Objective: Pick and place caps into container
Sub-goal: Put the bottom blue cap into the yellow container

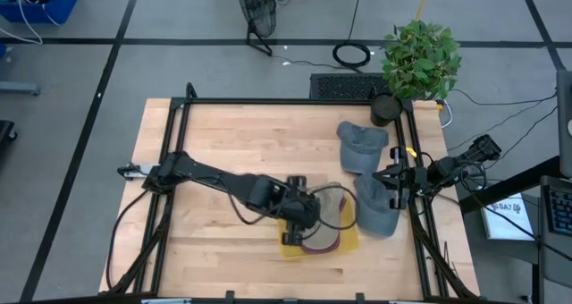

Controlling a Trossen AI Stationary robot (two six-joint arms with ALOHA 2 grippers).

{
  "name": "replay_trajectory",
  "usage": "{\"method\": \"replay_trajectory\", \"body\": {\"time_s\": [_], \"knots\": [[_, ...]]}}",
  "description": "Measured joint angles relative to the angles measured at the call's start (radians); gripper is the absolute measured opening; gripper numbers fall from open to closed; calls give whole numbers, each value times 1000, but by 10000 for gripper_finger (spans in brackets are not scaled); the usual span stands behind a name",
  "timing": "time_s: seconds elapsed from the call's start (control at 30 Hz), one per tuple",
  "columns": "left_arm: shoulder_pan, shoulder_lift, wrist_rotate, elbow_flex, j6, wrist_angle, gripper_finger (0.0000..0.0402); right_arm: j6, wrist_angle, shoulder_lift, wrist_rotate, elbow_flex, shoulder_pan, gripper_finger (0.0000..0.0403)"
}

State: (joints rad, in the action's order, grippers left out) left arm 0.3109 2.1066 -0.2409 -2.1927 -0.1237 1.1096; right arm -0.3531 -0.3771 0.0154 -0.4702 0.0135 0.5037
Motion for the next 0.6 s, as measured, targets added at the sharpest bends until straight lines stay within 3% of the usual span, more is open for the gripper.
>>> {"method": "replay_trajectory", "body": {"time_s": [0.23, 0.4, 0.6], "knots": [[25, -241, -400, -27, 35, 147, 131, 0, 8, 1, 0, 0, 0, 0], [-5, -478, -443, 107, 44, 173, 79, -8, 4, 3, -1, 0, 0, 0], [-61, -791, -404, 471, 70, 21, 7, -11, 0, 4, -1, 0, 0, 0]]}}
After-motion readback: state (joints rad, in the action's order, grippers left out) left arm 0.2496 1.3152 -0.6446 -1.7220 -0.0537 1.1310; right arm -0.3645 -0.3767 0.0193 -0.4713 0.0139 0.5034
